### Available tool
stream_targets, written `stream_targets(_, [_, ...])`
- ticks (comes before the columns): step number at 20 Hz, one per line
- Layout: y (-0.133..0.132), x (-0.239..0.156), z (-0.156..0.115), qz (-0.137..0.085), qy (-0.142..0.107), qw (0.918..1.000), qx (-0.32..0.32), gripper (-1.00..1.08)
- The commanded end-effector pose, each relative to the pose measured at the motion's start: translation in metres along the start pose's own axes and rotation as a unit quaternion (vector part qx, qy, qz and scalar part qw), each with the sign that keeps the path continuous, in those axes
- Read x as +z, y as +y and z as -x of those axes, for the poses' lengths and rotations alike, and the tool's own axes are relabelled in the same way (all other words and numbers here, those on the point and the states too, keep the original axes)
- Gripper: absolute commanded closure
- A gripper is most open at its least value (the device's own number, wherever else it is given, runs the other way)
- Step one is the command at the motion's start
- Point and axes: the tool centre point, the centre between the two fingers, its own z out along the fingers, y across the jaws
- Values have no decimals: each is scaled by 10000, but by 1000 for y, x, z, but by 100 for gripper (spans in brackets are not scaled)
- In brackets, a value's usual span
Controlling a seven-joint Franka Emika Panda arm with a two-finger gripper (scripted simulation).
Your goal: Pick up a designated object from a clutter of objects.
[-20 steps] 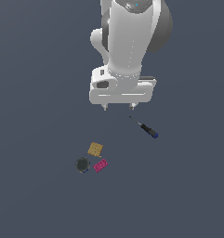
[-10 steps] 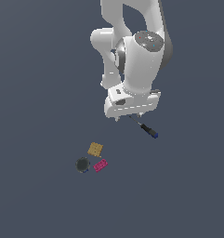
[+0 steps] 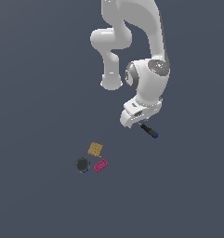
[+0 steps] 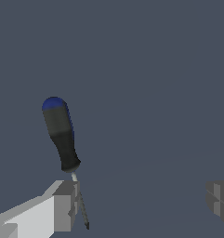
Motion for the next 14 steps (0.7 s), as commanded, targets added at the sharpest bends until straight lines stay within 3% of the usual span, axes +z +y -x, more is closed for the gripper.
stream_targets(1, [-19, 18, 4, -26, 38, 9995, -297, -92])
stream_targets(8, [-59, 52, 17, -108, 112, 9959, -893, -92])
stream_targets(14, [-77, 66, 25, -158, 149, 9931, -1156, -92])
